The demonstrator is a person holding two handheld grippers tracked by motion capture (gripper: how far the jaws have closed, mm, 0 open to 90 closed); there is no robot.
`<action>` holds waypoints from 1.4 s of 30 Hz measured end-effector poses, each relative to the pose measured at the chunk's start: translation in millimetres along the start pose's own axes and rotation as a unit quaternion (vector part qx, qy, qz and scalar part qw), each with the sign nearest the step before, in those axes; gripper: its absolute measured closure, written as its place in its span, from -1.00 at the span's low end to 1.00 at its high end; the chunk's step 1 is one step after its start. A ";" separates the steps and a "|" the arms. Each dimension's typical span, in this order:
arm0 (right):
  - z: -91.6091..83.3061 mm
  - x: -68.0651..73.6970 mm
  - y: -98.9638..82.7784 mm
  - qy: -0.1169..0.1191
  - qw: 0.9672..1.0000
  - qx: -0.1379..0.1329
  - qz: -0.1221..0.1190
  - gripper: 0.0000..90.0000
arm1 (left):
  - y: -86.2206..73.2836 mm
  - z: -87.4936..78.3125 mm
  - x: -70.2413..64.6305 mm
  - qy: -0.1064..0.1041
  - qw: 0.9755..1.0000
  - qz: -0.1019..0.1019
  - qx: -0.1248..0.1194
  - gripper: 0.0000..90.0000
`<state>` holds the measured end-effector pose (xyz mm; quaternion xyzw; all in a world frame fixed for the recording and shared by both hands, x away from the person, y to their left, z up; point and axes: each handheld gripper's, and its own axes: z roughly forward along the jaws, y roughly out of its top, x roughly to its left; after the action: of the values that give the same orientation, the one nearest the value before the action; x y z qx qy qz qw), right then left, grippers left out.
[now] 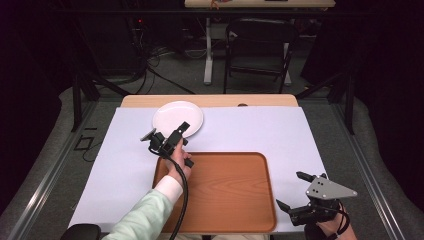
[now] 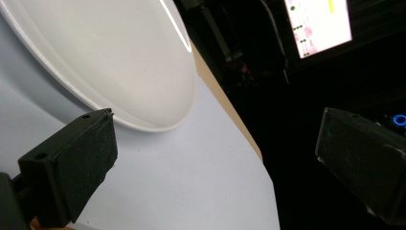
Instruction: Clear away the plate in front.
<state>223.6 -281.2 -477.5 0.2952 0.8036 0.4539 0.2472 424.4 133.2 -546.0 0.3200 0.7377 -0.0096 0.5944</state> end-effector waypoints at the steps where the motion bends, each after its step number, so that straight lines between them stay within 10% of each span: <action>1: 0.0 0.0 0.0 0.000 1.000 0.000 0.000 -1.00 | 0.0 0.0 0.0 0.000 1.000 0.000 0.000 -1.00; 12: 0.2 -0.2 0.1 0.004 1.000 0.000 0.000 -1.00 | 5.8 15.3 4.1 0.043 0.998 -0.047 -0.012 -0.99; 32: 0.6 -0.2 0.0 0.006 1.000 0.000 0.001 -1.00 | 10.1 35.7 6.6 0.131 0.985 -0.107 -0.021 -0.59; 42: 0.8 -0.2 0.1 0.005 1.000 0.002 0.001 -1.00 | 9.5 34.7 14.1 0.176 0.977 -0.119 -0.035 0.24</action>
<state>224.3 -280.8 -477.7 0.2946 0.8055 0.4539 0.2416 458.0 133.5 -565.2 0.2056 0.8633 0.0015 0.4609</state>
